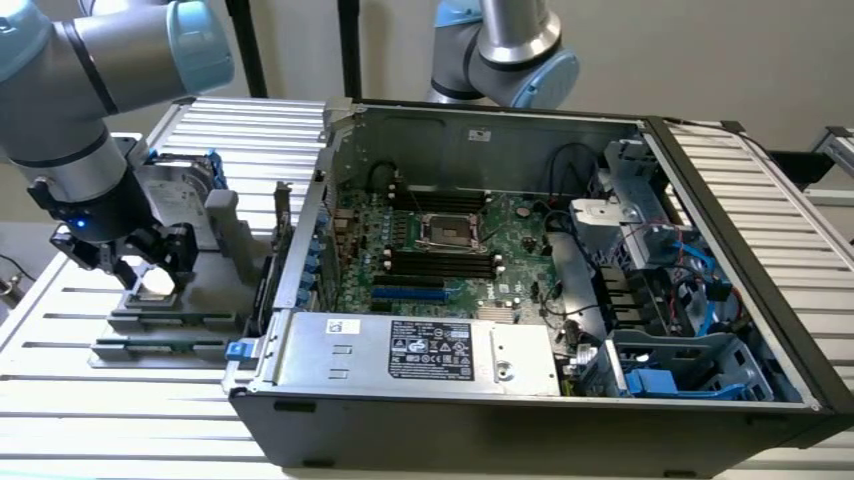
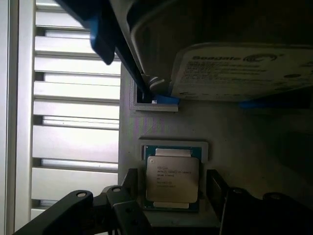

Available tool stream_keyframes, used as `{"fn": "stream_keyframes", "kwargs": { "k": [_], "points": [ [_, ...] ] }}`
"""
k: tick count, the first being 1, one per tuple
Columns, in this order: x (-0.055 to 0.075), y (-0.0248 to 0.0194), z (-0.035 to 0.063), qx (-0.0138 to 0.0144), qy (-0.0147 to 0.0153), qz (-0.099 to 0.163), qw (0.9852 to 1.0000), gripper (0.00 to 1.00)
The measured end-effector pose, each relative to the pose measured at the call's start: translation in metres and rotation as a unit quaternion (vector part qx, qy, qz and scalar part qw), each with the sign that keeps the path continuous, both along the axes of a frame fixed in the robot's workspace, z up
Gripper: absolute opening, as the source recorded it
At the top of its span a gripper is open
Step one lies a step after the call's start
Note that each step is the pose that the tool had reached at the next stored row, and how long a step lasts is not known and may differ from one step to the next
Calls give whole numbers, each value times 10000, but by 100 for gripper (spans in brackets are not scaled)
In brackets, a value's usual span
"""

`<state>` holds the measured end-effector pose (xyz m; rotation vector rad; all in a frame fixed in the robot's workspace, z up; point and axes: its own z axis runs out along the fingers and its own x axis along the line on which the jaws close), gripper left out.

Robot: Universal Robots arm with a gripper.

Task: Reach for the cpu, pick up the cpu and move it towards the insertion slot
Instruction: 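Pick up the cpu and move it towards the insertion slot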

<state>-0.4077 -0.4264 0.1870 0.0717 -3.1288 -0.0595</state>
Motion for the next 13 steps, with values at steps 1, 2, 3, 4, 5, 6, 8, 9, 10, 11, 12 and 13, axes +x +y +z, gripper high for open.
{"fn": "stream_keyframes", "kwargs": {
  "k": [1, 2, 3, 4, 5, 6, 8, 9, 10, 11, 12, 13],
  "points": [
    [1, 1, 0, 0, 1, 0, 10000, 67],
    [1, 1, 0, 0, 2, -1, 10000, 67],
    [1, 1, 0, -1, 3, -2, 10000, 67],
    [0, 3, -1, -1, 3, -3, 10000, 67],
    [1, 3, -3, -1, 3, -4, 10000, 67],
    [1, 3, -4, -1, 3, -4, 10000, 67],
    [1, 5, -10, 0, 3, -5, 10000, 67],
    [1, 5, -11, 0, 3, -5, 10000, 67],
    [1, 6, -12, 0, 3, -5, 10000, 67],
    [1, 7, -12, 0, 3, -5, 10000, 67],
    [1, 9, -13, 0, 2, -6, 10000, 67],
    [1, 11, -14, 0, 1, -6, 10000, 67]
  ]
}}
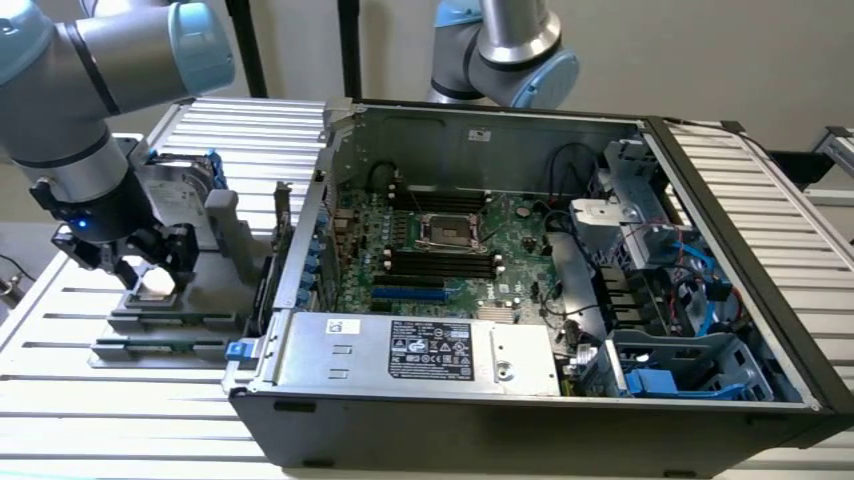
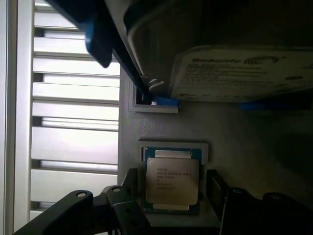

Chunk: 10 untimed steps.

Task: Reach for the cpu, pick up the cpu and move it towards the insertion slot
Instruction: 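Pick up the cpu and move it towards the insertion slot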

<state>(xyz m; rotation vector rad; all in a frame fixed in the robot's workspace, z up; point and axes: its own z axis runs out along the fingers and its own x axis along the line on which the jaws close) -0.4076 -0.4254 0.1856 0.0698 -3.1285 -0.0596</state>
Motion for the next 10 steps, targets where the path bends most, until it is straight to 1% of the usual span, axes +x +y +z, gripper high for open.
{"fn": "stream_keyframes", "kwargs": {
  "k": [4, 5, 10],
  "points": [
    [0, 7, 1, -1, 1, 0, 10000, 65],
    [0, 8, 1, -1, 1, 0, 10000, 58],
    [0, 10, 2, -3, 2, 0, 10000, 56]
  ]
}}
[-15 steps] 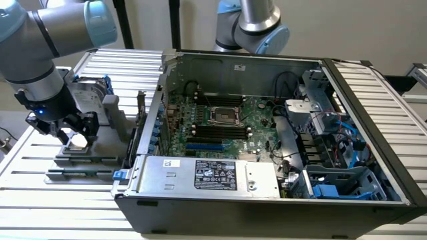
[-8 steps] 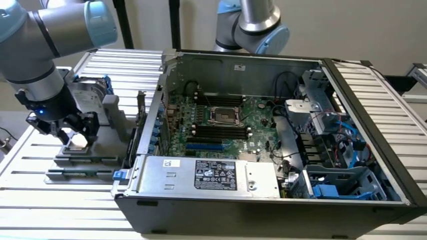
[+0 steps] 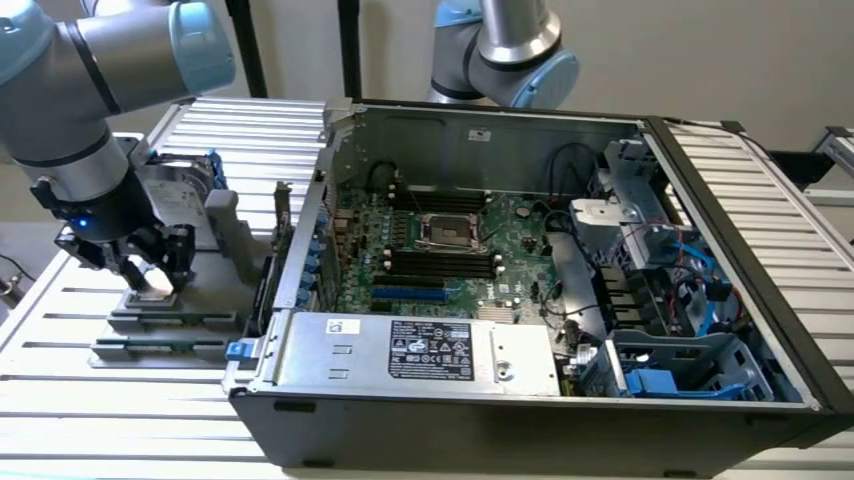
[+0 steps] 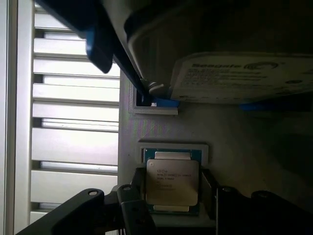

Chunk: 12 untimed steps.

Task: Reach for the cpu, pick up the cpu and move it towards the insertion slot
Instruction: 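Pick up the cpu and move it towards the insertion slot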

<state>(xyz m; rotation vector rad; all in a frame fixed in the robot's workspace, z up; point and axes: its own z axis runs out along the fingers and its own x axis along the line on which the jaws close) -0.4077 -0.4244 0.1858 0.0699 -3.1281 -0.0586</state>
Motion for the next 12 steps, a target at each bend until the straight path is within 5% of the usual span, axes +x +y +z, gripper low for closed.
{"fn": "stream_keyframes", "kwargs": {
  "k": [6, 12],
  "points": [
    [0, 1, 23, 1, -1, 0, 10000, 55],
    [1, 1, 256, 7, 0, 0, 10000, 55]
  ]
}}
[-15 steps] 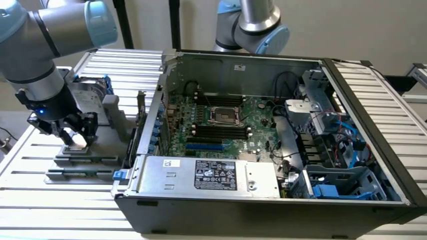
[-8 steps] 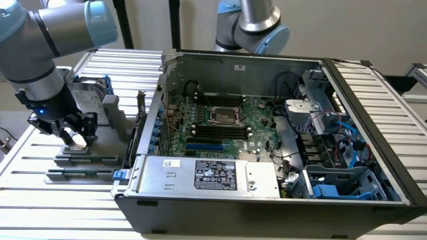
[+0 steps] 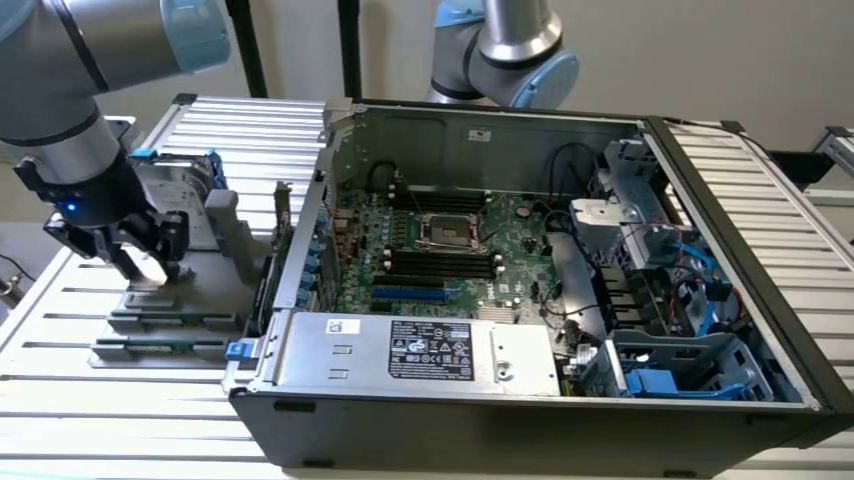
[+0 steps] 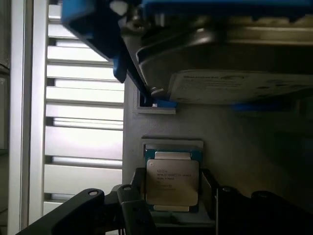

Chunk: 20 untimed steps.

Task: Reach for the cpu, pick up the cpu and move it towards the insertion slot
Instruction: 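Pick up the cpu and move it towards the insertion slot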

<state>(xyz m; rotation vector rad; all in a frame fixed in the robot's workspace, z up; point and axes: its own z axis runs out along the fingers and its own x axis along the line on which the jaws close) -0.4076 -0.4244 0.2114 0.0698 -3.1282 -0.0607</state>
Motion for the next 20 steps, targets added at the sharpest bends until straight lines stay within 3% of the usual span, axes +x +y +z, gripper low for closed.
{"fn": "stream_keyframes", "kwargs": {
  "k": [12, 20],
  "points": [
    [57, -1, 545, 4, 3, 0, 10000, 55],
    [230, -1, 910, 4, 3, 1, 10000, 55]
  ]
}}
